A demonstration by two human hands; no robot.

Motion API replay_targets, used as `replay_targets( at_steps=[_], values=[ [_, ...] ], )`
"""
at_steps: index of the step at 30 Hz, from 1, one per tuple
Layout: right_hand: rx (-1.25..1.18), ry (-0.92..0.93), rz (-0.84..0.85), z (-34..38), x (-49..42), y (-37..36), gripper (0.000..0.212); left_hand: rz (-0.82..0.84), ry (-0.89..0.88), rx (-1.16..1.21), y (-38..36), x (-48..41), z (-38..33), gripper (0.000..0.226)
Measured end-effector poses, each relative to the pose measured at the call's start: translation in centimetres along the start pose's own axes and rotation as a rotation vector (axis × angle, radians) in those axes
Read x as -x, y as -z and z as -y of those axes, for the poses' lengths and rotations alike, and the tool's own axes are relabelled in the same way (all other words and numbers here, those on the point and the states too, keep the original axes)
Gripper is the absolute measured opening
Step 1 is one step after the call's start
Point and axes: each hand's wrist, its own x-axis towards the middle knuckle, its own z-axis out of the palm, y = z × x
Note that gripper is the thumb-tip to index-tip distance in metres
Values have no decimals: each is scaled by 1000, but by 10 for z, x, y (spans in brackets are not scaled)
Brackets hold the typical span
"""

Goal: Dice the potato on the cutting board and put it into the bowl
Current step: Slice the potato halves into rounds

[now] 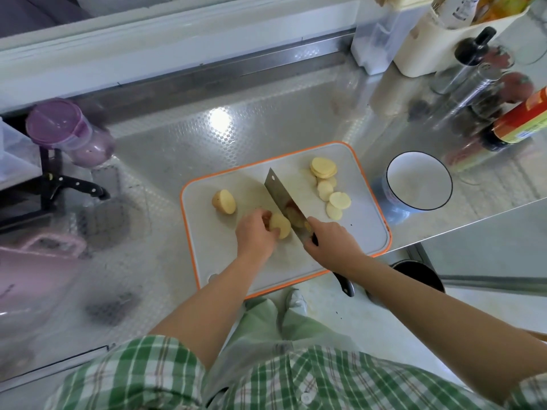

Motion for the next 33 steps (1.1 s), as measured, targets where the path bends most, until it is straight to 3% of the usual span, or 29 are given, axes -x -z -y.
replay_targets(
  at_steps=[3,9,33],
  values=[
    [71,-12,39,1,-6,4,12,-20,78,46,-2,1,1,34],
    [42,28,-131,8,-5,7,18,-27,178,140,-3,-1,5,26],
    [161,59,3,5,-7,-8,12,2,182,95,-6,-10,0,24]
  ],
)
